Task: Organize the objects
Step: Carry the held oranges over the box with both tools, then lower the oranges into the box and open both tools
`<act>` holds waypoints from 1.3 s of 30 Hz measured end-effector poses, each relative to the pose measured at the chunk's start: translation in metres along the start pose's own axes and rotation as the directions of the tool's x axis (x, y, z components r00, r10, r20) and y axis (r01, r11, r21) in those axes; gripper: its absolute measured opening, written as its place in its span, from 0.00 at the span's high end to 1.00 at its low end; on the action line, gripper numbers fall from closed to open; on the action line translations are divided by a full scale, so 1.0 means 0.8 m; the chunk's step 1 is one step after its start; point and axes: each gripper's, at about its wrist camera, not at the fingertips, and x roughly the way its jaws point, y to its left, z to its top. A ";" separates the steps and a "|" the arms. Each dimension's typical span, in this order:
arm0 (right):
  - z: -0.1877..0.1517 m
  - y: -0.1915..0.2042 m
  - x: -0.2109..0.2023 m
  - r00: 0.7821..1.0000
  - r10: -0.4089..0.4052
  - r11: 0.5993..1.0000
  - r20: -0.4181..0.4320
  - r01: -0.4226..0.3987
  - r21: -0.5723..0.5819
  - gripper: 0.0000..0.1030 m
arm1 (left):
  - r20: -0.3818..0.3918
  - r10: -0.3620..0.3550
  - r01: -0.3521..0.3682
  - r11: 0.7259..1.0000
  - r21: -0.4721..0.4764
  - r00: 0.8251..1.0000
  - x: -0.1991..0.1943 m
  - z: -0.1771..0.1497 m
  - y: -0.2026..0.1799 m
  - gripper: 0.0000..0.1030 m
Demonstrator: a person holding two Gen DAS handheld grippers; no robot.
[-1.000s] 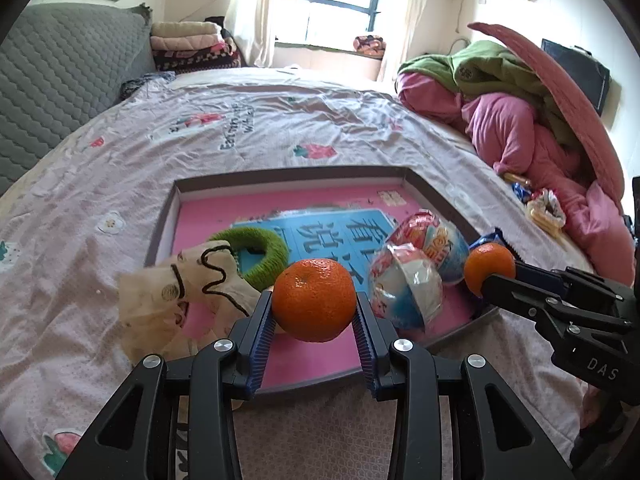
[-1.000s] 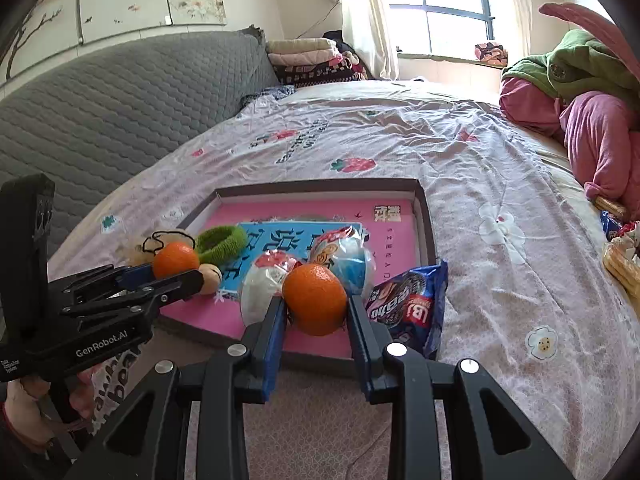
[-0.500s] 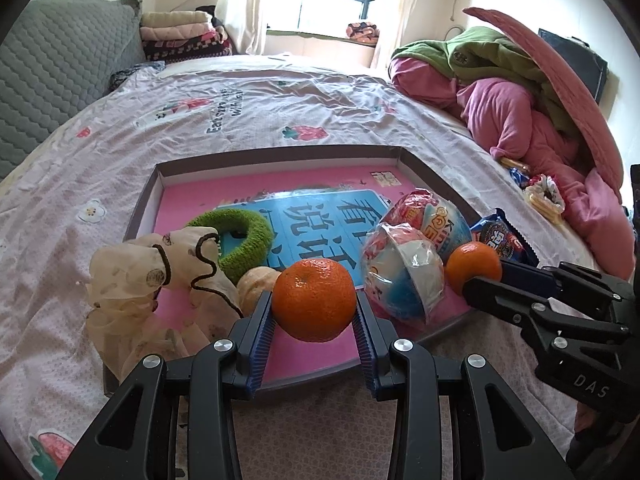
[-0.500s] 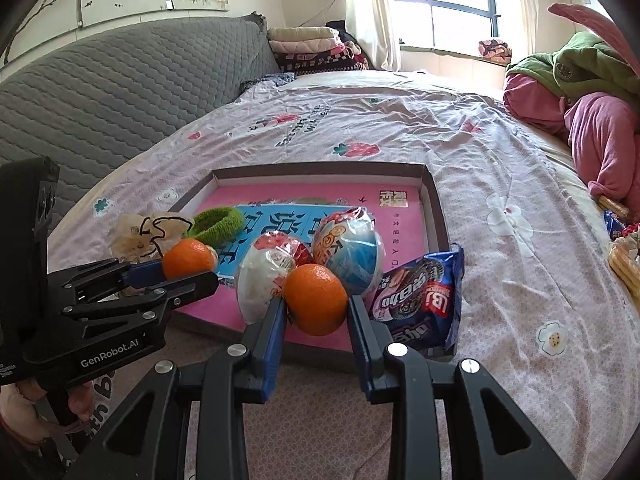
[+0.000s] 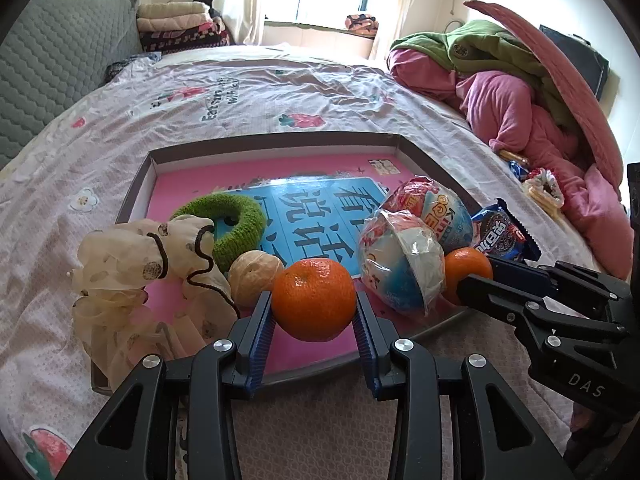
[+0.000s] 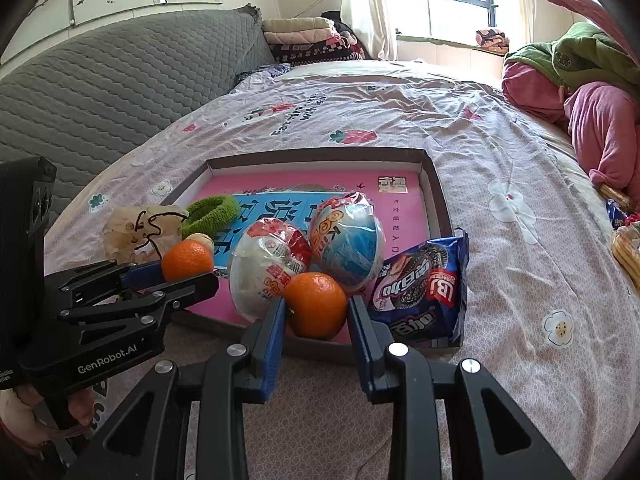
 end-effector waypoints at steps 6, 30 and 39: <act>0.002 0.000 0.001 1.000 0.001 1.000 -0.005 -0.001 0.006 0.68 | -0.001 -0.006 0.006 1.000 -0.011 1.000 -0.001 0.001 0.003 0.59; 0.008 -0.002 -0.019 0.999 0.014 1.000 0.044 -0.015 0.021 0.65 | 0.032 -0.024 0.025 1.000 -0.003 0.999 -0.031 0.003 -0.008 0.49; 0.012 0.010 -0.034 0.996 0.008 1.000 0.089 -0.007 -0.014 0.55 | 0.056 -0.004 0.004 1.000 -0.014 0.998 -0.047 0.004 -0.008 0.43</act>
